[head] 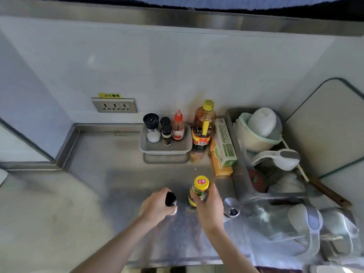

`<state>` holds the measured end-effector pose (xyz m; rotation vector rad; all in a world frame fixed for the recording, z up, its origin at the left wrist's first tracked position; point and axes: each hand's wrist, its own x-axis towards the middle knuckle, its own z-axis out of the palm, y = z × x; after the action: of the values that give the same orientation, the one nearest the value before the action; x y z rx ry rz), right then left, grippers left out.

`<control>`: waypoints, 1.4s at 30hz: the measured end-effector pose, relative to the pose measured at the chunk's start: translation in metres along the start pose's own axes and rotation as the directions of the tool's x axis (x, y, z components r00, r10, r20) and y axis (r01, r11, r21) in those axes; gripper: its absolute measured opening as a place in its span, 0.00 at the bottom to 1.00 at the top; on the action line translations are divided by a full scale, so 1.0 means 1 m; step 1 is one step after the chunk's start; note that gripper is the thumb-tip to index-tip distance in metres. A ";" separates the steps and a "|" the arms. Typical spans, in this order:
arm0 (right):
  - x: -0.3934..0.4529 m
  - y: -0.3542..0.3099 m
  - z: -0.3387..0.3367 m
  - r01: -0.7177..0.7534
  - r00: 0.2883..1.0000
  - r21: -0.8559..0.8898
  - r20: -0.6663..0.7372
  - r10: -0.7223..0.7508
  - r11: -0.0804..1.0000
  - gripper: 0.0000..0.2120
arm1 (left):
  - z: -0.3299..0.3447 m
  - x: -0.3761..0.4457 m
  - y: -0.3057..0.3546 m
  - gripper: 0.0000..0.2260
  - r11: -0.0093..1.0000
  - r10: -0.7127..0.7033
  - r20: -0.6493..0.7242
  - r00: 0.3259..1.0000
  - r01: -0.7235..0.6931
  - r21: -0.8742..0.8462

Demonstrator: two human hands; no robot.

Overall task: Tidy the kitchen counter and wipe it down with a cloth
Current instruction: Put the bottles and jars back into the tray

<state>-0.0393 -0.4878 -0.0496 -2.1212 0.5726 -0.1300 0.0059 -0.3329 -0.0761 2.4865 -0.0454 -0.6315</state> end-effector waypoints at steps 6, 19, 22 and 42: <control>0.019 -0.021 -0.003 -0.022 1.000 -0.002 -0.001 0.022 1.000 0.12 | -0.050 0.026 0.008 0.13 0.998 0.063 -0.074 0.995 -0.063 -0.006; 0.138 -0.130 0.008 0.151 0.988 0.008 -0.041 -0.151 0.988 0.16 | -0.164 0.105 0.038 0.13 0.968 0.197 -0.250 0.948 -0.229 -0.104; 0.159 -0.123 0.027 0.113 0.993 0.006 -0.018 -0.113 0.994 0.16 | -0.161 0.111 0.034 0.14 0.969 0.200 -0.254 0.946 -0.229 -0.089; 0.177 -0.079 0.055 0.010 0.989 0.090 0.143 -0.023 0.996 0.33 | -0.133 0.168 0.019 0.19 0.987 0.057 -0.278 0.959 -0.096 -0.127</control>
<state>0.1617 -0.4874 -0.0395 -2.0297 0.4556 -0.0105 0.2161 -0.3080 -0.0412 2.4004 0.0073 -0.2443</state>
